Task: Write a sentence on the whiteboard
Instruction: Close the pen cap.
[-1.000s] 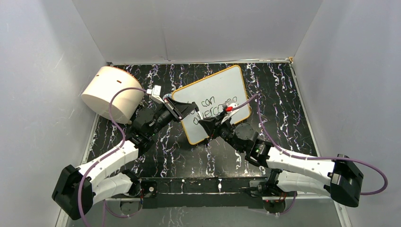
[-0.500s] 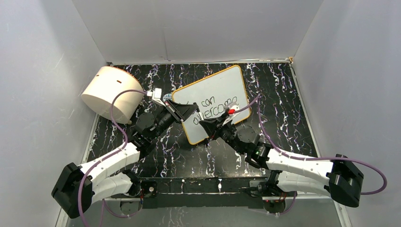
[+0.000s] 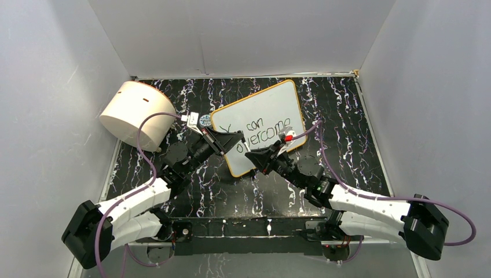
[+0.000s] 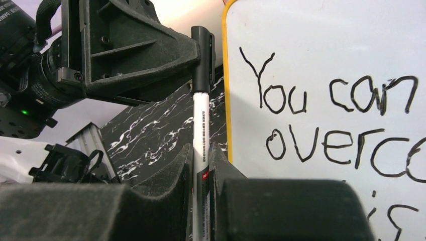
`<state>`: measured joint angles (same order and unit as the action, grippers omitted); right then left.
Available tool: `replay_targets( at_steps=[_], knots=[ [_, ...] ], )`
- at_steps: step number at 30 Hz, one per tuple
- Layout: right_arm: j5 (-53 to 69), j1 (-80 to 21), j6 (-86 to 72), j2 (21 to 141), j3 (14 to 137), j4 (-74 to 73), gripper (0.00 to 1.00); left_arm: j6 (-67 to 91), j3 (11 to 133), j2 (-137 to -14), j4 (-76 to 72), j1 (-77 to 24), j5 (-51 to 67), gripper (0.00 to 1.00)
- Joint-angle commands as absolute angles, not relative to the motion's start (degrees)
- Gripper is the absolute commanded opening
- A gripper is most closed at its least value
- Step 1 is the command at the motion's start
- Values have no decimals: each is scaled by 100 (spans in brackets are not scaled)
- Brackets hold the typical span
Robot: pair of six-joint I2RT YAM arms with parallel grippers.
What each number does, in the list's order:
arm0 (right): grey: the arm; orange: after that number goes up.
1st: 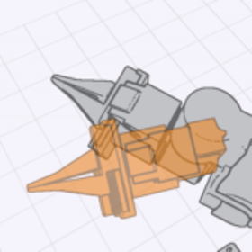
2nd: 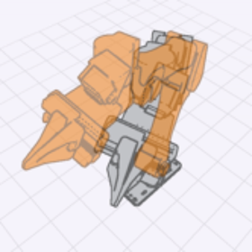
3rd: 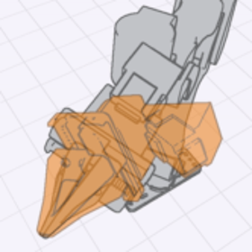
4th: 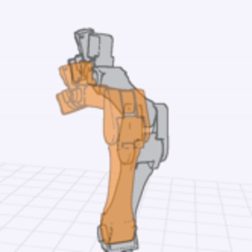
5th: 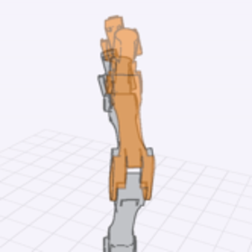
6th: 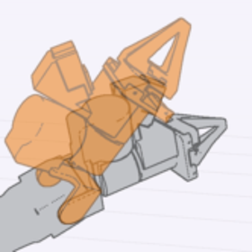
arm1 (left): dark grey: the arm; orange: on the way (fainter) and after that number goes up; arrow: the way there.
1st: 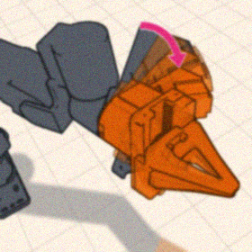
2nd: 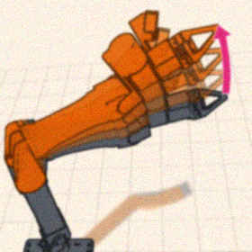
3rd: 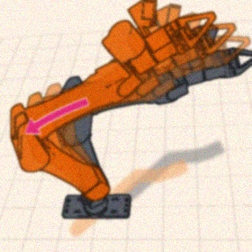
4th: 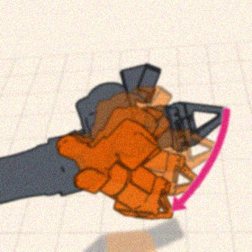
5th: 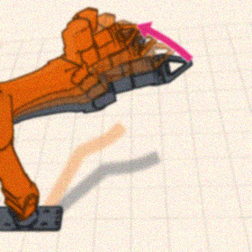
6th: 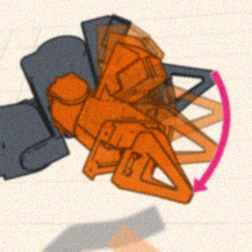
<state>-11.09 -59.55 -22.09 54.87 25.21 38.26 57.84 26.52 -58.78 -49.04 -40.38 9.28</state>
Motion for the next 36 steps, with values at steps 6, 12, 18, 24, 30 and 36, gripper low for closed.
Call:
replay_targets(
  at_steps=[6,12,18,24,30,36],
  knots=[
    [-785,-5556,-2698,5381,2622,5549,0,5689,2478,-6162,-4611,-4578,2262,0],
    [-895,-5299,-2726,5423,2634,5582,0,5833,2451,-6340,-4602,-4736,2065,0],
    [-716,-5226,-2106,5470,2727,5232,0,5794,2409,-6089,-3598,-4783,1262,0],
    [-647,-5218,-1856,5491,2742,5057,0,5651,2445,-5725,-3190,-4800,792,0],
    [-491,-5216,-1614,5641,2909,4814,0,5943,2502,-5759,-3085,-4891,690,0],
    [-738,-5211,-1859,5601,2852,4841,0,5876,2460,-5728,-3200,-4957,702,0]
  ],
)
